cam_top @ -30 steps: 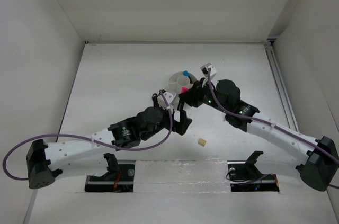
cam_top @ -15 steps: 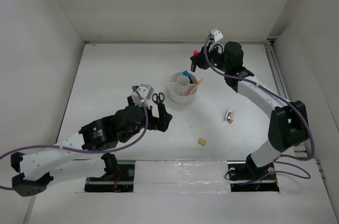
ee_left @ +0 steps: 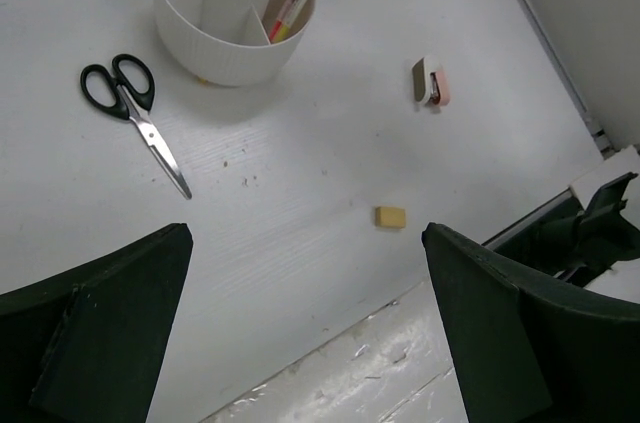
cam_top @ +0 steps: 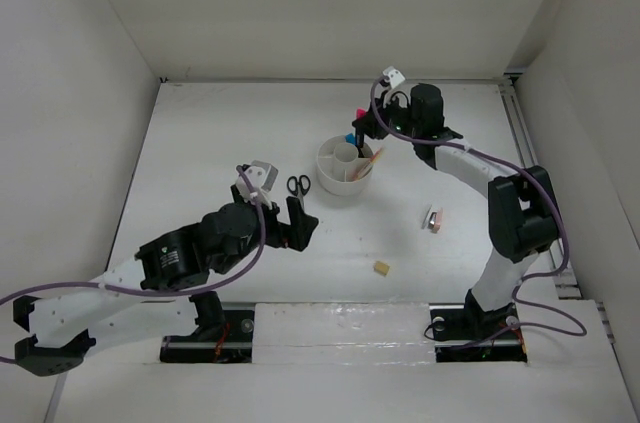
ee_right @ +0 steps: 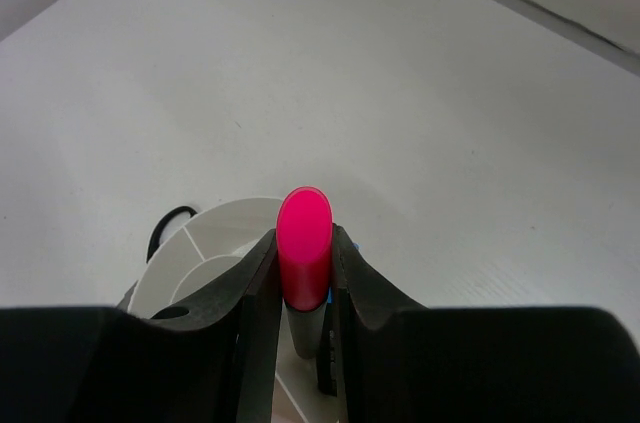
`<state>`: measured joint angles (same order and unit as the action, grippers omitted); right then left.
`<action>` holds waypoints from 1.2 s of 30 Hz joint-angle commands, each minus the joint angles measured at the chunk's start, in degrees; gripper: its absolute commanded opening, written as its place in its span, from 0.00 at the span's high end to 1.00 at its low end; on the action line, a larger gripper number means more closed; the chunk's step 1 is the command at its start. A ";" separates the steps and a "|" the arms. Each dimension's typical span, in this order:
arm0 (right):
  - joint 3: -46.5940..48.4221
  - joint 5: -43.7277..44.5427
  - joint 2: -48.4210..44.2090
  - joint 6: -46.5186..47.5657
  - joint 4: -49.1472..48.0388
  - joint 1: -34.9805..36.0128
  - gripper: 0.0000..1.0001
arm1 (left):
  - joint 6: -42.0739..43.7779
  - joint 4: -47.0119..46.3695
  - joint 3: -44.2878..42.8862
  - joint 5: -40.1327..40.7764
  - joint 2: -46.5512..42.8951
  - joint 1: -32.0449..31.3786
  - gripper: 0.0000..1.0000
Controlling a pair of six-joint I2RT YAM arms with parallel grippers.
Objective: Sort the stationery into containers
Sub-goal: Place the pen in the storage box, then pick up the stationery from the center of the board.
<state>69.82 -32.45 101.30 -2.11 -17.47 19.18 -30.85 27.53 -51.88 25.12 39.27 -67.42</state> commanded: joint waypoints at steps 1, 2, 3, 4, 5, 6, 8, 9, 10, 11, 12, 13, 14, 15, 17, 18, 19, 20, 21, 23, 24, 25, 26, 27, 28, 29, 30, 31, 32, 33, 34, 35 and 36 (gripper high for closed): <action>1.73 -1.83 -0.13 1.58 -4.67 -0.20 1.00 | 0.79 -0.99 0.29 -0.52 2.30 -0.08 0.00; 1.02 -1.22 -0.13 2.10 -4.67 -0.20 1.00 | 1.31 -0.99 0.29 -0.52 2.31 -0.08 0.00; 0.50 -1.22 -0.13 2.11 -4.67 -0.20 1.00 | 1.32 -0.99 0.29 -0.52 2.31 -0.08 0.00; -0.03 -0.08 -0.13 2.11 -5.63 -0.20 0.99 | 1.32 -0.99 0.29 -0.52 2.31 -0.08 0.00; -0.56 -0.07 -0.13 2.11 -5.64 -0.20 0.97 | 1.32 -0.99 0.29 -0.52 2.31 -0.08 0.00; -1.17 -0.07 -0.13 2.11 -5.64 -0.72 0.93 | 1.32 -0.99 0.29 -1.04 2.31 -0.08 0.00; -1.96 -0.07 -0.66 2.11 -5.64 -0.72 0.81 | 1.32 -0.99 0.29 -1.04 1.78 -0.08 0.00; -1.97 -0.07 -0.66 2.11 -6.16 -0.72 0.67 | 1.32 -0.99 0.29 -1.04 1.26 -0.08 0.00; -2.84 -0.07 -1.36 2.11 -6.78 -0.72 0.59 | 1.32 -0.99 0.29 -1.04 0.73 -0.08 0.00; -3.37 -0.07 -1.89 2.11 -7.31 -0.72 0.53 | 1.32 -1.59 0.29 -1.04 0.72 -0.08 0.00; -4.51 -0.07 -2.94 2.11 -7.83 -0.72 0.49 | 1.84 -1.60 0.29 -1.56 0.72 -0.08 0.00; -4.52 0.80 -2.95 2.11 -7.84 -0.72 0.43 | 1.85 -1.60 0.29 -1.57 0.72 -0.08 0.00; -5.04 0.81 -3.73 2.11 -7.84 -0.72 0.40 | 1.85 -1.60 0.29 -1.57 0.72 -0.08 0.00; -5.05 0.81 -3.74 2.11 -7.84 -0.72 0.39 | 1.85 -1.60 0.29 -1.57 0.72 -0.08 0.00; -5.05 0.02 -4.87 2.11 -8.62 -0.72 0.35 | 1.85 -1.60 0.29 -1.57 0.72 -0.08 0.00; -5.83 0.02 -5.66 1.15 -9.59 -0.72 0.32 | 1.85 -1.60 0.29 -1.57 0.72 -0.08 0.00; -7.06 0.01 -7.76 0.36 -10.64 -0.72 0.25 | 1.85 -1.60 0.29 -1.57 0.72 -0.08 0.00; -7.68 0.01 -9.09 -0.95 -12.22 -0.72 0.00 | 1.85 -1.60 0.29 -1.05 0.72 -0.08 0.00; -7.68 1.32 -10.58 -1.49 -12.23 -0.20 0.00 | 1.85 -1.60 0.29 -1.04 1.25 -0.08 0.00; -8.30 3.95 -15.50 -2.19 -11.62 0.68 0.00 | 1.24 -0.99 0.29 -0.26 2.03 -0.08 0.00; -8.30 5.97 -17.25 -2.20 -10.40 0.68 0.00 | 0.62 -0.99 0.29 0.44 2.04 -0.08 0.00; -8.30 10.78 -18.84 -2.20 -8.99 2.16 0.00 | 0.62 -0.46 0.29 0.45 2.83 -0.08 0.00; -6.82 13.52 -21.73 -2.20 -7.07 2.87 0.00 | -0.08 0.06 0.29 1.50 2.83 -0.08 0.00; -5.85 16.16 -22.97 -2.20 -1.91 3.49 0.00 | -0.09 0.07 0.29 2.38 3.70 -0.08 0.00; -4.79 21.15 -24.03 -1.50 0.92 4.89 0.00 | -0.78 0.76 -0.32 2.39 4.50 -0.08 0.00; -2.78 24.24 -25.00 -1.49 3.74 5.69 0.00 | -0.79 0.77 -0.33 2.91 4.50 -0.08 0.00; -1.89 27.67 -26.83 -1.49 6.55 6.65 0.00 | -1.31 0.77 -0.33 2.91 5.03 -0.08 0.00; -1.10 34.75 -27.81 -1.49 12.23 7.53 0.00 | -1.32 1.29 -0.33 3.43 5.03 -0.08 0.00; -0.57 38.65 -28.69 -1.49 14.90 9.63 0.00 | -1.93 1.30 -0.33 3.44 5.73 -0.08 0.00; -0.04 42.34 -30.70 -2.28 17.54 10.78 0.00 | -1.93 1.30 -0.33 3.44 5.73 -0.08 0.00; -0.04 45.86 -31.76 -3.68 22.00 11.75 0.00 | -1.93 1.30 -0.33 3.44 6.34 0.44 0.00; -0.04 51.55 -33.08 -4.47 23.70 13.59 0.00 | -1.93 1.30 -0.33 3.44 7.05 1.05 0.00; -1.25 53.52 -34.40 -5.18 25.11 14.30 0.00 | -1.93 1.30 -0.33 3.44 7.05 1.06 0.00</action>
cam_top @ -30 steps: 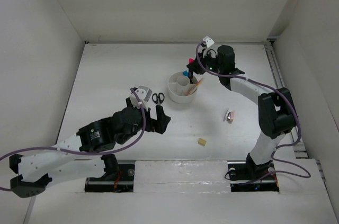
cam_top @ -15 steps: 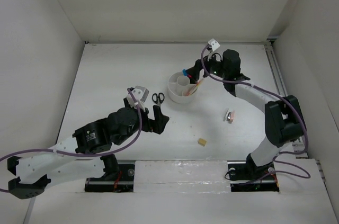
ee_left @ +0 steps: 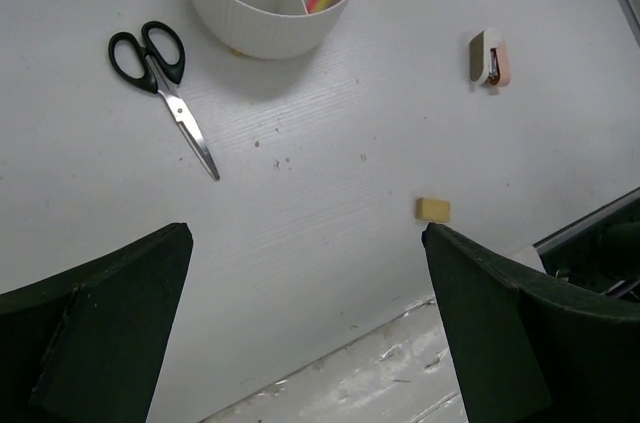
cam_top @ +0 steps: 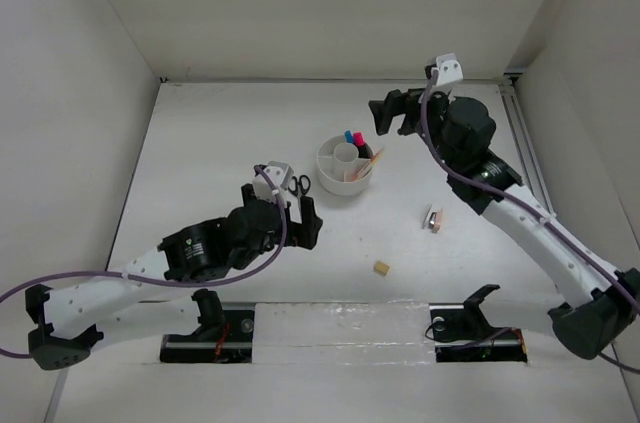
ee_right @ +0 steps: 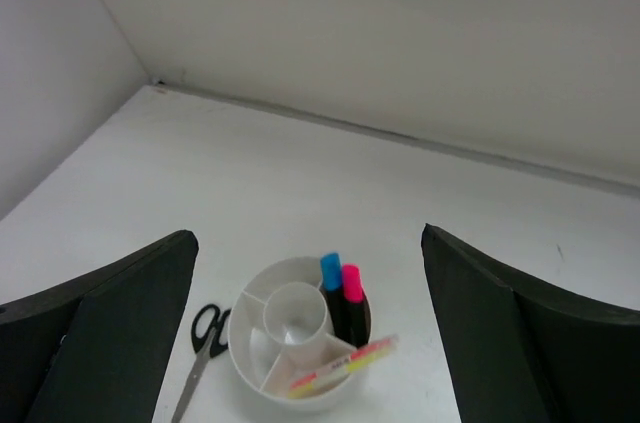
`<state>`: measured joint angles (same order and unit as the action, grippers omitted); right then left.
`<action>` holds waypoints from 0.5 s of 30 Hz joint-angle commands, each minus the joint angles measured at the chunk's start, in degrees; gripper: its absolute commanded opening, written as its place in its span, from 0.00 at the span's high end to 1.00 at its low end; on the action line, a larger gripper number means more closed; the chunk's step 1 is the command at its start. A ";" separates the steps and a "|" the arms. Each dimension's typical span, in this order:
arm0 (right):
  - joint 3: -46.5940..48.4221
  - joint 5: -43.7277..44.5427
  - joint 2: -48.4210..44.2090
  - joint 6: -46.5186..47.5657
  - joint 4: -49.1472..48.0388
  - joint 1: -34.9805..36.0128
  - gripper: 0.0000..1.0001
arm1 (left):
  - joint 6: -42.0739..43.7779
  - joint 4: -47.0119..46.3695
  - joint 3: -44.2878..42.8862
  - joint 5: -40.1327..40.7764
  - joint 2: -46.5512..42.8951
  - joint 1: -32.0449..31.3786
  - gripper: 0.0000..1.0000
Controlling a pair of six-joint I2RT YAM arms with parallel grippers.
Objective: Sort the stationery into containers
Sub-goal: Pick up the stationery from the center of the board.
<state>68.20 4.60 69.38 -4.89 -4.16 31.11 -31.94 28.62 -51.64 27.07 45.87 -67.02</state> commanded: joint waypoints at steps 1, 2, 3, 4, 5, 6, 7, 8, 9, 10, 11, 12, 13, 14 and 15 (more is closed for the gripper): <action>-0.52 17.80 -5.28 -3.72 12.85 2.89 0.00 | -0.84 0.21 -0.57 1.49 1.15 1.36 0.00; -1.31 18.33 -6.62 -3.73 14.69 2.90 0.00 | -1.45 0.21 -0.57 1.49 1.85 1.89 0.00; -2.10 18.34 -7.94 -4.34 15.75 2.90 0.00 | -1.98 0.90 -1.09 2.10 2.38 1.90 0.00; -2.89 17.56 -9.95 -4.34 17.07 3.42 0.00 | -2.68 1.69 -1.10 2.81 2.39 1.90 0.00; -2.90 17.55 -10.93 -5.13 19.52 3.43 0.00 | -3.99 1.70 -1.10 3.94 3.08 1.90 0.00; -3.60 16.76 -11.81 -5.13 20.50 3.43 0.00 | -4.87 2.48 -1.10 4.48 3.78 1.90 0.00; -4.30 16.06 -12.69 -5.66 21.29 3.43 0.00 | -5.93 3.36 -1.10 5.09 3.79 1.90 0.00; -4.31 16.05 -14.17 -5.66 23.22 3.43 0.00 | -7.16 3.37 -1.10 5.71 4.49 1.90 0.00; -4.92 15.10 -14.89 -6.18 24.19 3.43 0.00 | -9.34 3.37 -1.10 5.71 4.49 1.90 0.00; -4.92 14.48 -15.59 -6.19 25.16 3.43 0.00 | -10.06 2.15 -0.23 4.84 5.19 1.90 0.00; -5.71 14.47 -16.81 -6.80 26.13 3.43 0.00 | -10.07 0.92 0.48 3.70 5.20 1.90 0.00; -6.67 14.47 -17.44 -8.02 27.96 3.43 0.00 | -10.76 -0.31 2.05 0.91 6.42 1.90 0.00; -7.20 14.47 -17.96 -8.73 28.68 3.43 0.00 | -11.47 -2.93 2.85 -0.43 7.04 1.90 0.00; -8.60 14.47 -19.10 -9.43 29.21 3.43 0.00 | -12.08 -4.09 3.55 -1.66 7.83 1.90 0.00; -9.40 15.08 -19.63 -10.66 29.21 3.43 0.00 | -12.70 -5.06 4.08 -3.84 8.62 1.90 0.00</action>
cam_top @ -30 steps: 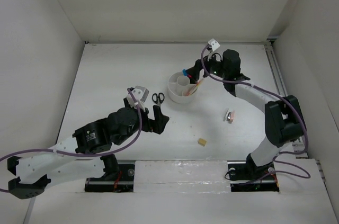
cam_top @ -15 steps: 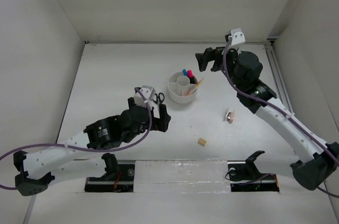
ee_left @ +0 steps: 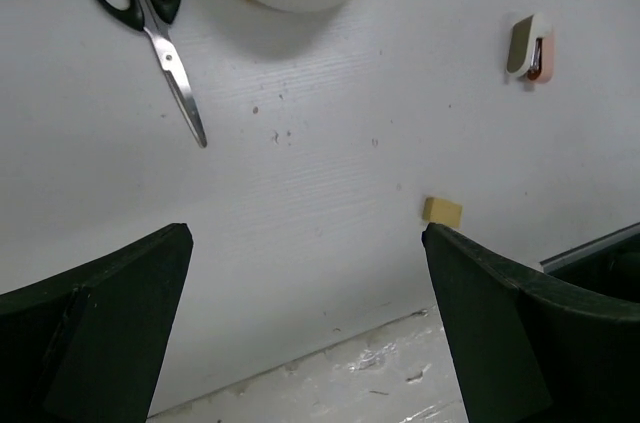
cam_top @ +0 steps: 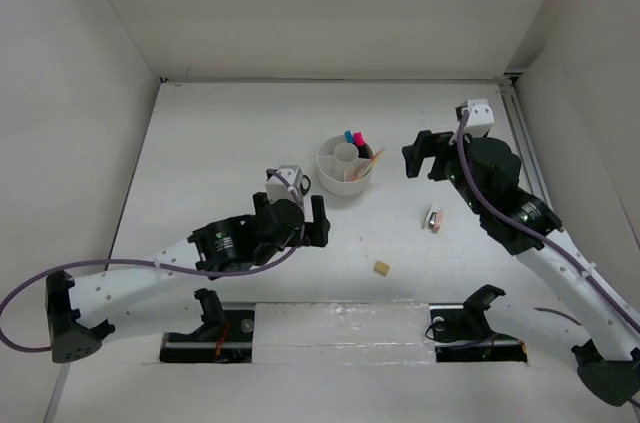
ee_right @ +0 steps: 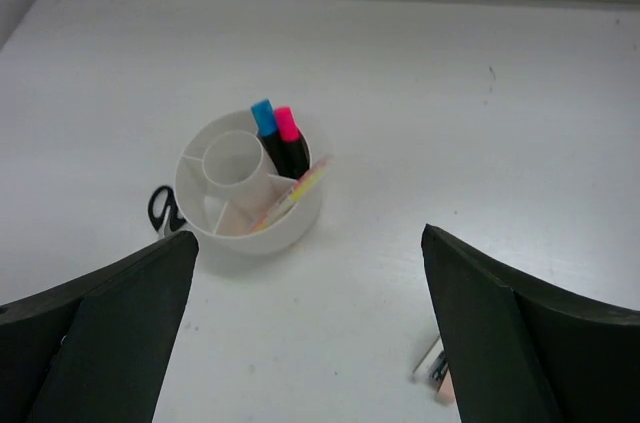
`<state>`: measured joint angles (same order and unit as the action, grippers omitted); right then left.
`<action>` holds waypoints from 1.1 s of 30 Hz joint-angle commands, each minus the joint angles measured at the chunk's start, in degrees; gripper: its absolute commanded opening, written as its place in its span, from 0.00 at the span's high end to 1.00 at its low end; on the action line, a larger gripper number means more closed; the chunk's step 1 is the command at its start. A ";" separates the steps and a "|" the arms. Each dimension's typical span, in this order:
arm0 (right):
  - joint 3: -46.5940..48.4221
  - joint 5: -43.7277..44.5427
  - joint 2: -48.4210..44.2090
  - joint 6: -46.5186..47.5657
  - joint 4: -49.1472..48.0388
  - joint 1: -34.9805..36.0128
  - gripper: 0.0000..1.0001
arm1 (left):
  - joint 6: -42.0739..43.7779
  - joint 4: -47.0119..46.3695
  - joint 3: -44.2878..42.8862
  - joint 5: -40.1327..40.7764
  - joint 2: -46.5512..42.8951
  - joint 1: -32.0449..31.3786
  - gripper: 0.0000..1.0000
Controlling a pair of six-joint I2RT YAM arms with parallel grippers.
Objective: Sort the stationery into containers
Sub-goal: Pick up the stationery from the center of the board.
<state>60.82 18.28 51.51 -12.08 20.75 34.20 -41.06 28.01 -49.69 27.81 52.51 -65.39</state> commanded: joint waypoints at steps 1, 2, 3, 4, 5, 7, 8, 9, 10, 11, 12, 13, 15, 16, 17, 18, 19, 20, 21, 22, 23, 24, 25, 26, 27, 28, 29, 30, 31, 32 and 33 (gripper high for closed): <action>-2.71 1.40 -2.28 -3.48 4.99 0.35 0.00 | -3.59 -5.59 2.84 -5.91 4.07 0.26 0.00; -3.42 1.93 -2.29 -4.09 5.52 0.35 0.00 | -3.59 -7.86 2.85 -7.32 5.22 0.26 0.00; -3.95 1.93 -2.98 -4.10 6.05 0.35 0.00 | -3.59 -8.84 2.85 -8.47 6.54 0.26 0.00; -3.95 1.93 -3.51 -4.79 7.27 0.35 0.00 | -3.59 -8.85 1.80 -8.48 9.34 -1.48 0.00; -3.95 2.45 -3.52 -5.58 7.98 0.35 0.00 | -4.37 -9.37 0.92 -8.48 11.02 -2.46 0.00; -3.95 2.99 -4.21 -6.90 9.82 0.35 0.00 | -3.69 -9.38 -2.58 -10.83 14.97 -2.99 0.00; -3.95 3.68 -4.83 -6.91 10.44 0.35 0.00 | -2.81 -9.38 -3.65 -10.85 19.17 -2.99 0.00; -3.95 4.30 -5.36 -7.69 10.45 0.35 0.00 | -2.19 -9.38 -4.61 -10.85 21.21 -3.78 0.00; -3.95 4.30 -6.58 -7.70 11.23 0.35 0.00 | -1.49 -9.90 -5.49 -10.85 23.14 -4.39 0.00; -3.43 4.30 -7.20 -8.22 11.85 0.35 0.00 | 0.09 -9.90 -7.33 -11.46 26.90 -5.62 0.00; -3.42 4.30 -7.91 -8.23 11.85 0.35 0.00 | 0.88 -10.77 -8.31 -11.47 28.77 -6.24 0.00; -3.42 4.30 -9.04 -8.23 11.85 0.35 0.00 | 1.68 -11.74 -9.27 -12.42 30.61 -6.85 0.00; -2.64 3.70 -9.84 -8.23 13.60 0.35 0.01 | 4.04 -12.45 -12.26 -12.96 36.22 -8.70 0.00; -2.63 3.69 -9.85 -8.23 13.61 0.35 0.01 | 4.75 -12.45 -13.32 -12.96 38.17 -9.32 0.00; -2.11 2.99 -10.54 -8.23 14.40 0.35 0.01 | 5.37 -12.45 -14.46 -12.96 40.02 -10.02 0.00; -2.11 2.99 -10.55 -8.23 14.40 0.35 0.01 | 5.37 -12.45 -17.08 -12.35 43.69 -10.55 0.00; -2.11 2.38 -10.55 -8.23 14.40 0.35 0.01 | 5.90 -11.84 -18.32 -12.34 45.47 -11.16 0.02; -2.11 2.37 -11.16 -8.23 14.93 0.35 0.01 | 5.90 -11.84 -19.38 -12.34 46.97 -11.17 0.02; -2.11 1.76 -11.16 -8.23 14.93 0.35 0.01 | 6.51 -11.84 -20.96 -12.34 48.20 -11.69 0.04; -2.11 1.23 -11.16 -8.23 14.93 0.35 0.01 | 6.52 -11.23 -21.58 -12.34 50.21 -11.69 0.05; -2.11 1.23 -11.69 -8.23 14.93 0.35 0.01 | 6.52 -11.22 -21.59 -12.34 51.02 -11.70 0.07; -2.11 0.62 -11.69 -8.23 14.93 0.35 0.01 | 6.52 -11.22 -22.20 -12.34 51.72 -11.70 0.07; -2.11 0.61 -11.69 -8.23 14.93 0.35 0.01 | 6.52 -11.22 -22.72 -12.87 52.25 -11.70 0.08; -2.63 0.09 -11.69 -8.23 14.93 0.35 0.01 | 6.52 -11.22 -22.73 -12.87 53.12 -11.70 0.08; -2.63 0.09 -11.69 -7.70 14.93 0.35 0.01 | 6.52 -11.22 -22.73 -12.87 53.13 -11.70 0.11; -3.24 -0.61 -11.69 -7.70 14.41 0.35 0.01 | 6.52 -11.22 -23.25 -12.87 54.09 -11.70 0.12; -3.25 -1.14 -11.69 -7.70 14.40 0.35 0.01 | 6.52 -10.53 -23.26 -12.87 55.06 -11.70 0.13; -3.25 -1.14 -11.69 -7.70 13.88 0.35 0.01 | 7.04 -10.52 -23.26 -12.87 55.07 -11.70 0.15; -3.25 -1.14 -12.21 -7.70 13.88 0.35 0.01 | 7.04 -10.52 -23.87 -12.87 55.94 -11.70 0.19; -3.25 -1.84 -12.22 -7.70 13.27 0.35 0.01 | 7.04 -9.91 -23.87 -12.87 56.82 -11.70 0.19; -3.77 -1.85 -12.22 -7.70 13.26 0.35 0.01 | 7.04 -9.90 -23.87 -12.87 56.82 -11.70 0.19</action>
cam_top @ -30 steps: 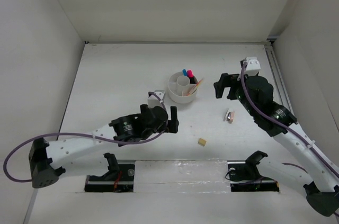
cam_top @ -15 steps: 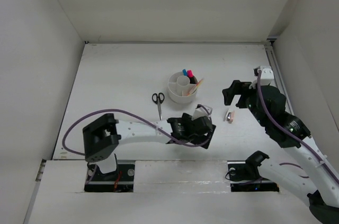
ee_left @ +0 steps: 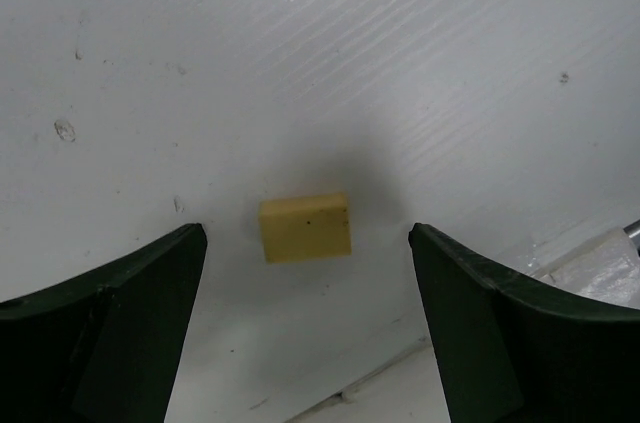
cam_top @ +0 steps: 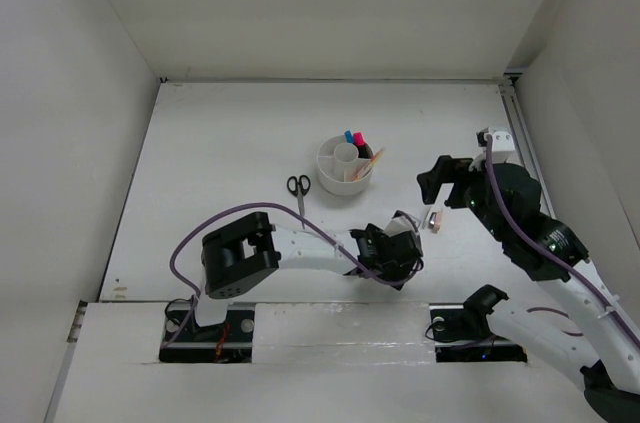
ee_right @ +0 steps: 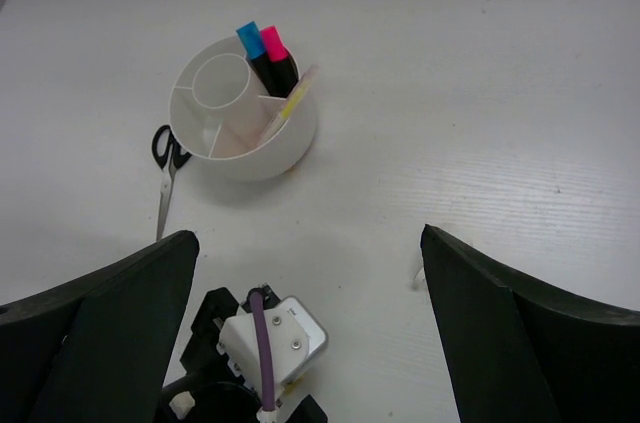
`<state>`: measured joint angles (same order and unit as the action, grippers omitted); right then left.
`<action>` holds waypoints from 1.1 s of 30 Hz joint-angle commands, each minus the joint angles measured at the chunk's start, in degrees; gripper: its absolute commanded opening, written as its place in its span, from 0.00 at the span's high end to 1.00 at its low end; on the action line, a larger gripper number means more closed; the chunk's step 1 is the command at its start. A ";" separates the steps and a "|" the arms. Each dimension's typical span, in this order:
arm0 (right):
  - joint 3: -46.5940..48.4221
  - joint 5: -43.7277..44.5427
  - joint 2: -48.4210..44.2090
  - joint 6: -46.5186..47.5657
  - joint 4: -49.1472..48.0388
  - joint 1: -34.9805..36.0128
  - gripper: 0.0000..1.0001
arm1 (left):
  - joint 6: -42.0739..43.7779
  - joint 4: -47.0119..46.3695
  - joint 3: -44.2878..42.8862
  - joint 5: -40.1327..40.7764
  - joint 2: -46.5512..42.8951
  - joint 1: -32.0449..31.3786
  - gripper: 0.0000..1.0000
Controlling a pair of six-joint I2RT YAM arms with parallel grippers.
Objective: Sort the stationery into containers
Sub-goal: Pick up the stationery from the center of the board.
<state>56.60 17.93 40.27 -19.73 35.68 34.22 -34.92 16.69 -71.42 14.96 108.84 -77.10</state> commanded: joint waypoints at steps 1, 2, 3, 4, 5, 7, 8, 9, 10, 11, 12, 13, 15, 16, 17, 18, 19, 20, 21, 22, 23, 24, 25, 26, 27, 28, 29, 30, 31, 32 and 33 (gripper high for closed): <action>0.44 -2.11 -0.98 -0.05 -1.67 0.32 0.01 | 0.90 1.42 -2.67 0.50 1.20 0.02 0.21; 0.44 -2.11 -0.98 -0.05 -2.19 0.32 0.01 | 0.38 1.42 -2.67 0.51 1.20 0.02 0.25; 0.44 -2.11 -0.98 -0.05 -2.20 0.32 0.01 | 0.38 1.42 -2.67 0.51 1.72 0.02 0.28; 0.44 -2.11 -0.98 -0.05 -2.20 0.32 0.01 | 0.38 2.03 -2.67 0.51 1.73 0.02 0.31; 0.44 -2.11 -0.98 -0.05 -2.20 0.32 0.01 | 0.38 2.03 -2.67 0.51 2.34 0.02 0.36; 0.44 -2.11 -0.98 -0.05 -2.20 0.32 0.01 | 0.38 2.56 -3.20 0.51 2.35 0.02 0.52; 0.44 -2.11 -1.51 -0.05 -2.20 0.32 0.01 | 0.38 2.56 -3.20 0.51 2.35 0.02 0.56; 0.44 -2.11 -1.51 -0.05 -2.20 0.32 0.01 | 0.38 2.56 -2.59 0.51 2.35 0.02 0.62; 0.44 -2.11 -1.51 -0.05 -2.20 0.32 0.01 | 0.38 2.56 -2.59 0.51 2.87 0.02 0.68; 0.44 -2.11 -1.51 -0.05 -2.20 0.32 0.01 | 0.38 2.56 -2.59 -0.01 2.87 0.02 0.75; 0.44 -2.11 -1.51 -0.05 -2.20 0.32 0.01 | 0.38 2.56 -2.59 -0.02 2.87 0.02 0.82; 0.44 -2.11 -2.03 -0.05 -2.20 0.32 0.01 | -0.15 2.56 -2.59 -0.02 2.87 0.02 0.88; 0.44 -2.11 -2.04 0.47 -2.20 0.32 0.01 | -0.15 2.56 -2.59 -0.02 2.87 0.02 1.00; 0.44 -2.11 -2.04 0.48 -2.89 0.32 0.01 | -0.15 2.56 -2.06 0.50 2.35 0.02 1.00; 0.44 -2.11 -2.04 0.48 -2.90 0.32 0.01 | 0.46 2.56 -1.36 0.51 0.43 0.02 1.00; -0.08 -2.11 -1.26 0.48 -2.90 0.32 0.01 | 0.99 1.60 -0.49 1.12 -1.07 0.02 1.00; -0.08 -2.64 -0.38 0.48 -3.51 0.32 0.01 | 1.51 0.90 0.39 1.64 -2.74 0.02 1.00; -0.61 -3.42 0.15 0.48 -4.73 -0.63 0.01 | 3.35 -0.15 2.66 2.26 -6.93 0.02 1.00; -0.61 -6.22 0.16 0.48 -5.53 -2.38 0.01 | 4.84 -2.86 4.17 3.05 -9.49 0.02 1.00; -1.40 -8.33 1.03 0.48 -6.32 -3.44 0.01 | 6.34 -4.80 5.83 3.06 -12.30 0.02 1.00; -2.01 -10.79 1.82 0.48 -7.81 -4.59 0.01 | 8.01 -6.82 9.77 2.36 -18.34 0.02 1.00; -2.02 -16.38 1.83 0.48 -8.69 -5.64 0.01 | 10.81 -8.58 11.63 2.35 -21.44 0.02 1.00; -2.71 -19.22 1.83 1.17 -9.74 -7.48 0.01 | 11.88 -11.12 13.22 2.35 -24.43 0.02 1.00; -3.42 -22.04 2.44 1.79 -10.62 -8.19 0.01 | 12.93 -12.11 14.71 2.35 -27.25 0.02 1.00; -3.42 -24.85 2.44 1.80 -12.20 -8.81 0.01 | 13.99 -12.73 17.25 4.01 -32.41 0.02 1.00; -3.42 -30.62 2.44 2.49 -13.00 -9.34 0.01 | 15.65 -13.78 18.49 4.81 -34.81 0.02 1.00; -3.42 -33.98 3.14 2.50 -13.53 -10.04 0.01 | 16.45 -13.79 19.46 5.51 -37.09 0.02 1.00; -3.42 -37.76 4.19 3.54 -14.14 -10.05 0.01 | 17.07 -14.48 21.56 6.39 -39.21 0.02 1.00; -3.42 -41.28 4.81 4.25 -14.67 -10.05 0.01 | 17.68 -14.49 22.45 8.57 -43.06 0.02 1.00; -3.42 -46.97 4.82 4.26 -15.37 -10.05 0.01 | 18.39 -15.62 23.25 8.59 -44.92 0.02 1.00; -3.42 -49.81 5.69 4.26 -16.07 -10.05 0.01 | 20.05 -16.33 24.12 8.59 -46.77 0.02 1.00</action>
<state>52.69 -15.46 45.39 -17.34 26.44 24.40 -20.18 3.95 -50.46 20.29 65.52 -77.14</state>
